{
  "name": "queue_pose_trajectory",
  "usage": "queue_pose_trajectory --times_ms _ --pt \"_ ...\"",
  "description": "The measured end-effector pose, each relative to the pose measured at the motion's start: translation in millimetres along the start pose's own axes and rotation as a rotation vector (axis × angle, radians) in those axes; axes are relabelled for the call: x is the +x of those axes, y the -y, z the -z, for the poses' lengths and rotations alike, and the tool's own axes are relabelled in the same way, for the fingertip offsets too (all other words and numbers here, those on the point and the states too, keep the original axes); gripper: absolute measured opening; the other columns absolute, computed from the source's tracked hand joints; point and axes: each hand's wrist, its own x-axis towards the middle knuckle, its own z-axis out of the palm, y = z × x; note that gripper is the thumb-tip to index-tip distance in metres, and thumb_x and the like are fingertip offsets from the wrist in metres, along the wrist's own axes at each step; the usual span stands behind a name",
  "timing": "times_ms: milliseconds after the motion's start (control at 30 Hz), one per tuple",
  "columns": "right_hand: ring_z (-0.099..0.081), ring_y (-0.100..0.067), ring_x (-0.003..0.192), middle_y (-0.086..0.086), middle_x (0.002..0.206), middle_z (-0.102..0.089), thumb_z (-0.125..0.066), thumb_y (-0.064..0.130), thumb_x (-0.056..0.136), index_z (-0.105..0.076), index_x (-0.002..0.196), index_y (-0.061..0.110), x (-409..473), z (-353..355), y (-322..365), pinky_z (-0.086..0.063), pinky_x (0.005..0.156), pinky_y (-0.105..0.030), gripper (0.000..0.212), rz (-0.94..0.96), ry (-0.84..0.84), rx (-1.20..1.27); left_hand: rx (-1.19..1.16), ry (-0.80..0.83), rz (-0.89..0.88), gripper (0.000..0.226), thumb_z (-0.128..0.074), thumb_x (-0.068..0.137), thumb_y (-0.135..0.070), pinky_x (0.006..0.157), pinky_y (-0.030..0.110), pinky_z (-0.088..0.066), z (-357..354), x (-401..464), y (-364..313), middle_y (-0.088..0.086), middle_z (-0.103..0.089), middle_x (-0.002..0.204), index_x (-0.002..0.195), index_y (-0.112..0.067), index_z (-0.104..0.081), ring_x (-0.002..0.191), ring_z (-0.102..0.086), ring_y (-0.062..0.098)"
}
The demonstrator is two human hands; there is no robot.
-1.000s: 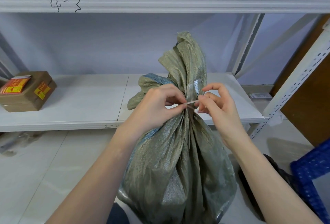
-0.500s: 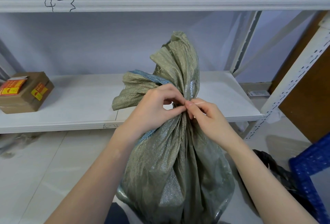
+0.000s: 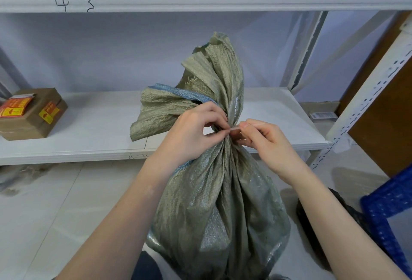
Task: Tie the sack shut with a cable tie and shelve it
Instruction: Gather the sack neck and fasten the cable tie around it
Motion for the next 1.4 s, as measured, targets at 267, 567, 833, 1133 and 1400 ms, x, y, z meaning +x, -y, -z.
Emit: queue_pose_trajectory --times_ms 267,567,833,1133,1400 --pt "-0.07 -0.013 0.079 -0.014 0.082 -0.069 -0.04 0.007 0.095 -0.053 0.058 0.006 -2 1 10 -0.056 0.075 -0.022 0.039 -0.09 -0.167 0.197 -0.05 -0.014 0.031 0.003 -0.072 0.08 -0.009 0.077 0.011 -0.045 2 3 0 -0.009 -0.06 0.09 0.08 -0.013 -0.072 0.088 -0.058 0.004" --pt "-0.054 -0.012 0.075 0.003 0.072 -0.057 -0.06 0.025 0.087 -0.063 0.069 0.014 2 -9 -5 -0.047 0.077 -0.038 0.021 0.0 -0.158 -0.022 0.054 -0.052 -0.048 0.005 -0.072 0.08 -0.012 0.08 0.027 -0.049 1 0 -1 -0.009 -0.061 0.091 0.078 -0.008 -0.074 0.086 -0.059 0.005" --pt "-0.052 -0.008 0.069 0.008 0.07 -0.055 -0.055 0.026 0.085 -0.061 0.064 0.03 2 -6 -7 -0.04 0.069 -0.03 0.023 0.061 -0.2 -0.175 0.031 -0.068 0.036 0.013 -0.074 0.079 -0.02 0.072 0.026 -0.05 -5 1 -5 -0.005 -0.061 0.085 0.083 -0.016 -0.062 0.078 -0.058 0.008" --pt "-0.056 -0.015 0.078 0.0 0.075 -0.058 -0.054 0.029 0.086 -0.064 0.068 0.026 2 -7 -11 -0.048 0.079 -0.048 0.02 0.066 -0.204 -0.118 -0.015 -0.093 0.055 0.008 -0.071 0.082 -0.023 0.075 0.024 -0.047 -11 -3 -2 -0.009 -0.058 0.089 0.09 -0.024 -0.074 0.084 -0.057 0.002" --pt "-0.055 -0.02 0.081 -0.03 0.092 -0.057 -0.053 0.015 0.093 -0.058 0.069 0.01 -3 -7 -1 -0.045 0.094 -0.058 0.025 -0.007 -0.174 -0.013 0.05 -0.111 0.015 0.005 -0.07 0.082 -0.023 0.073 0.039 -0.051 -10 -2 0 -0.007 -0.058 0.089 0.085 -0.02 -0.074 0.082 -0.06 0.009"
